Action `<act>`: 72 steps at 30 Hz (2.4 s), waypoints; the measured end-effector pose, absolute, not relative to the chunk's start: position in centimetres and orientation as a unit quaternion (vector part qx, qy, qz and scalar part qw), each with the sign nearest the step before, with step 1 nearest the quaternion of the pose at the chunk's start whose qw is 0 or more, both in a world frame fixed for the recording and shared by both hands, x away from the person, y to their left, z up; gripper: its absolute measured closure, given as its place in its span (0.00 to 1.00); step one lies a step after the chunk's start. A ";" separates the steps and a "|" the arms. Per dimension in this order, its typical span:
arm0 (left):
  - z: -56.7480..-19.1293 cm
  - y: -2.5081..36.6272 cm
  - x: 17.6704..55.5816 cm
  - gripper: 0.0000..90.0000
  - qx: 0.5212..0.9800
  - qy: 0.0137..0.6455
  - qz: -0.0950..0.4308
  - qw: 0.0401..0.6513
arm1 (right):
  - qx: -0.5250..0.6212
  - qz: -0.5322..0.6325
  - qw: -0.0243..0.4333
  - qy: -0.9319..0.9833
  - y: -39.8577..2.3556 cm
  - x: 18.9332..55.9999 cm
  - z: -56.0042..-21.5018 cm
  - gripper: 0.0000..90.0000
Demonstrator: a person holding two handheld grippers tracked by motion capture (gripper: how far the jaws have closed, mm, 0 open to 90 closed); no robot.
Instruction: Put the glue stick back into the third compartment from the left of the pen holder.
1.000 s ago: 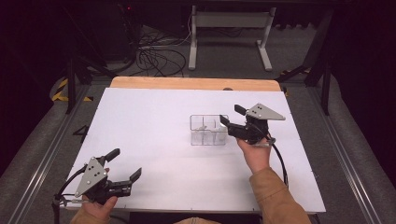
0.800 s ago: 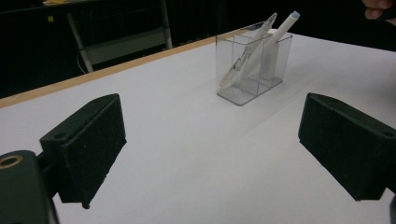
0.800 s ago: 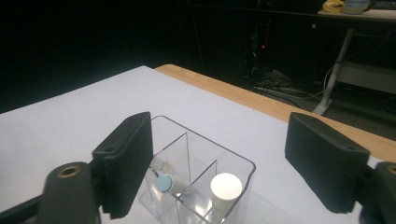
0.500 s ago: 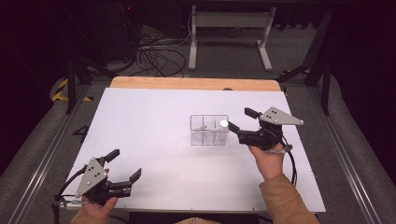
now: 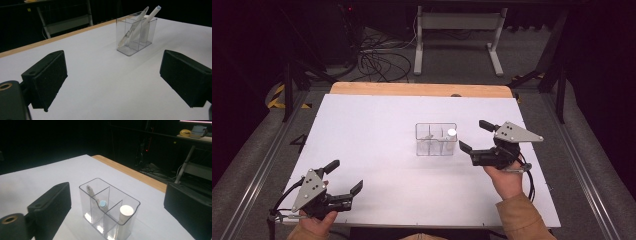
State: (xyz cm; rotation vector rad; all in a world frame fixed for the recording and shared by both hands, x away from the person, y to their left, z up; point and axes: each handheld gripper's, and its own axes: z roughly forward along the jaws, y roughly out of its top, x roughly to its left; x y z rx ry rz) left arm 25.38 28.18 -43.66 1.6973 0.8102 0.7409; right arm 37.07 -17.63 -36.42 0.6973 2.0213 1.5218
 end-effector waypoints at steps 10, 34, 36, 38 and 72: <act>-43.6 28.2 25.5 0.09 0.712 0.339 0.309 0.532 | 0.236 0.560 0.234 0.759 -19.0 35.4 -37.5 0.01; -43.8 28.2 25.6 0.09 0.714 0.340 0.307 0.530 | 0.230 0.541 0.182 0.788 -21.7 33.7 -41.7 0.00; -43.8 28.2 25.6 0.09 0.714 0.341 0.306 0.530 | 0.230 0.539 0.180 0.790 -21.8 33.7 -42.1 0.00; -43.8 28.2 25.6 0.09 0.714 0.341 0.306 0.530 | 0.233 0.533 0.178 0.793 -21.9 33.8 -42.6 0.00; -44.2 28.4 26.2 0.09 0.724 0.335 0.301 0.523 | 0.262 0.507 0.149 0.808 -21.3 33.9 -47.5 0.01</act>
